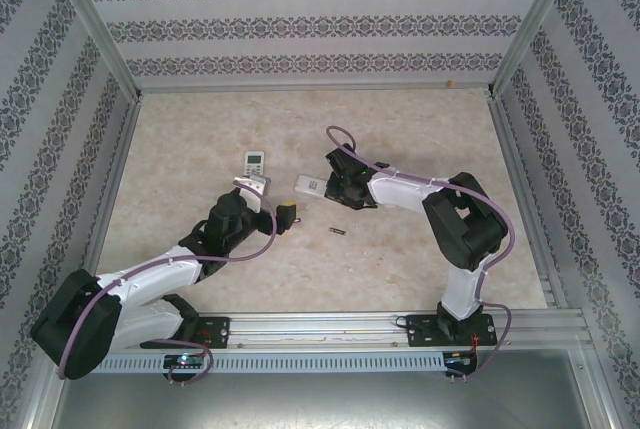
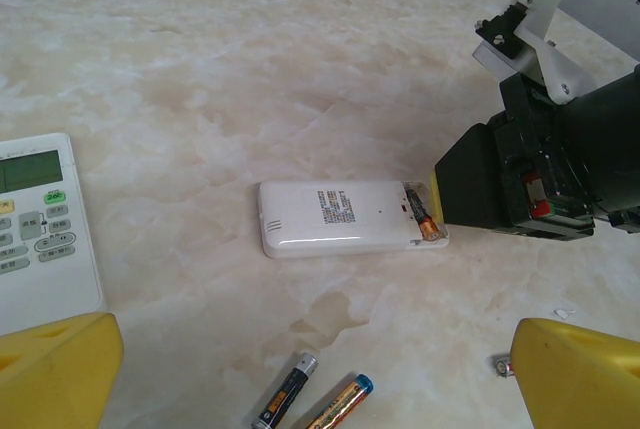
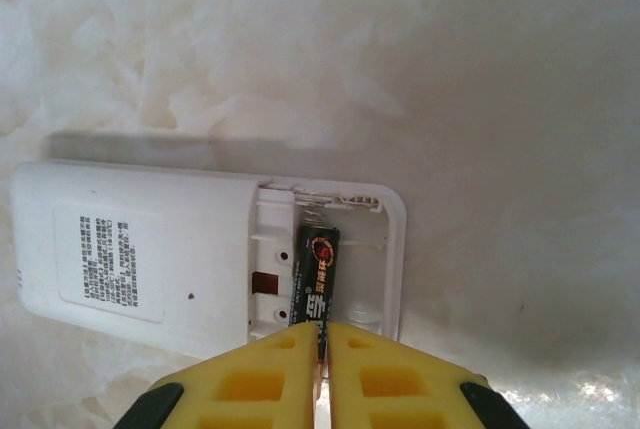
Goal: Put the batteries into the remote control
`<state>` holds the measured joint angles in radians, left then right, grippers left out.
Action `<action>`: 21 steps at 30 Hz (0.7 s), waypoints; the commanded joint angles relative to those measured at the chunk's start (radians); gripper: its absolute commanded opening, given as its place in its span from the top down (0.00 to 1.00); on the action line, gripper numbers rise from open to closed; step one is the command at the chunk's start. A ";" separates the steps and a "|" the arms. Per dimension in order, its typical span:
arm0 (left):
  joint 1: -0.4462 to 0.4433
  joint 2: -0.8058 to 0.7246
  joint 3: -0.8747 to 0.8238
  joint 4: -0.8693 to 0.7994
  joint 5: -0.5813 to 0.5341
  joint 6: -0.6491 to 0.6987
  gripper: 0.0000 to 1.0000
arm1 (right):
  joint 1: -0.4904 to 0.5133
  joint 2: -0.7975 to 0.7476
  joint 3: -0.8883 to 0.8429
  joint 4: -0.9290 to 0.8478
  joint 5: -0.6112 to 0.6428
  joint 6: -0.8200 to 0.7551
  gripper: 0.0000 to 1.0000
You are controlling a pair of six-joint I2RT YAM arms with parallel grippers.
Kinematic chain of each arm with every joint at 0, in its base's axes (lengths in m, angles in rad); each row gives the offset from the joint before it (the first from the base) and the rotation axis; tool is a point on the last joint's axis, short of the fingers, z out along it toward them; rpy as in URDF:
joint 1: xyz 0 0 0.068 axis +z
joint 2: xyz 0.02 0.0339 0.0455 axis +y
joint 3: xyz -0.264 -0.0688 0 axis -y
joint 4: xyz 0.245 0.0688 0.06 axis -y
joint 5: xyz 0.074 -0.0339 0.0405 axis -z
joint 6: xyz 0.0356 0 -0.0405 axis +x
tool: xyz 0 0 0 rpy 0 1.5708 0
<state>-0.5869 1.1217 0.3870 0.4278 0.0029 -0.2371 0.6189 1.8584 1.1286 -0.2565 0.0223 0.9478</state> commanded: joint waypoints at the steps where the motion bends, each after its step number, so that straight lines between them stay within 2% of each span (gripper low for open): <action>1: 0.012 -0.011 -0.008 0.012 -0.007 -0.010 0.00 | 0.002 0.036 0.017 -0.002 0.010 0.002 0.87; 21: 0.011 -0.003 -0.008 0.015 -0.010 -0.010 0.00 | -0.011 0.144 0.026 0.026 0.001 -0.028 0.93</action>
<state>-0.5869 1.1217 0.3870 0.4278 0.0021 -0.2394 0.6048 1.9171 1.1625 -0.2565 0.0338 0.9375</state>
